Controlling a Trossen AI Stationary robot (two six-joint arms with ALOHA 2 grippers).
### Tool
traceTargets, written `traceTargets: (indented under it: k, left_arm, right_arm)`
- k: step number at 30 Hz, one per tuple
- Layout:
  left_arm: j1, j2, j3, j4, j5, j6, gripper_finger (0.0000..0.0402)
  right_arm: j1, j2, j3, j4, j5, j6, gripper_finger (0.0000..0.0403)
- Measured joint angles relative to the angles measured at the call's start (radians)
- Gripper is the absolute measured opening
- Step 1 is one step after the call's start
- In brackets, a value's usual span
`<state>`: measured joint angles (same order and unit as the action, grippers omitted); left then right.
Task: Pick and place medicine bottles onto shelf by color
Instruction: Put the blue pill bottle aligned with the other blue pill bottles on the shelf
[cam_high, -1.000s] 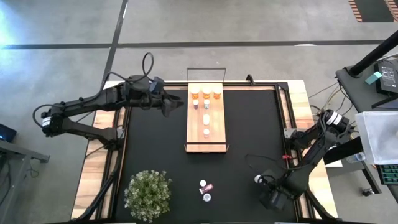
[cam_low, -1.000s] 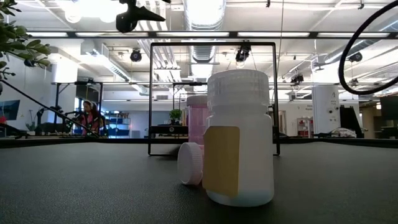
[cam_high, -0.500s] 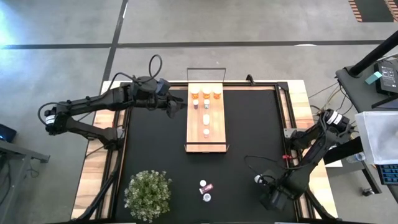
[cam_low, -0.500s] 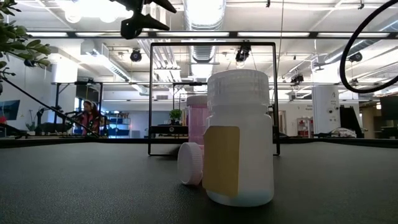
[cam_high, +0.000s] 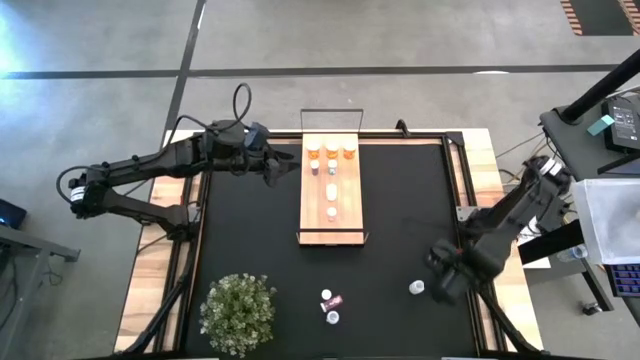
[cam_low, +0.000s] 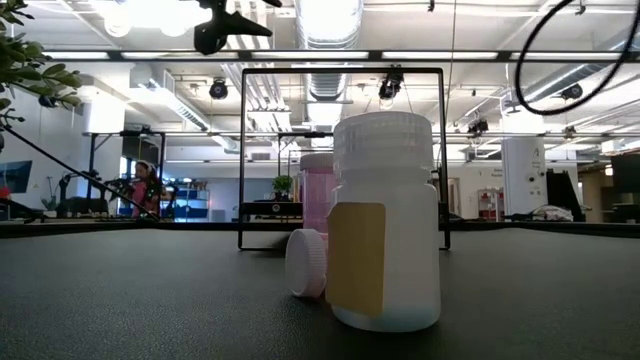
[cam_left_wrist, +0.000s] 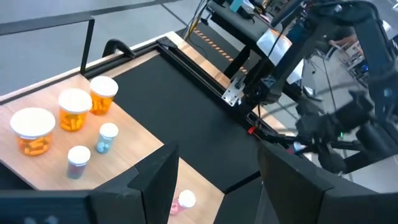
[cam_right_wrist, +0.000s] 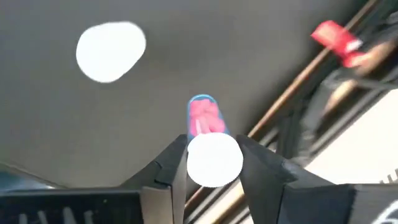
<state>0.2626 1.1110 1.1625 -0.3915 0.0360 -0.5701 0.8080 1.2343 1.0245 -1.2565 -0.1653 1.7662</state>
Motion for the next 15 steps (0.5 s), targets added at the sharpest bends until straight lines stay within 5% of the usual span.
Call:
traceTargets:
  k: [15]
  left_arm:
    - [0.033,0.000,0.007,0.088,0.000,0.081,0.0203]
  right_arm:
    - [-0.571,-0.092,0.000,-0.145,0.061,-0.546,0.0119]
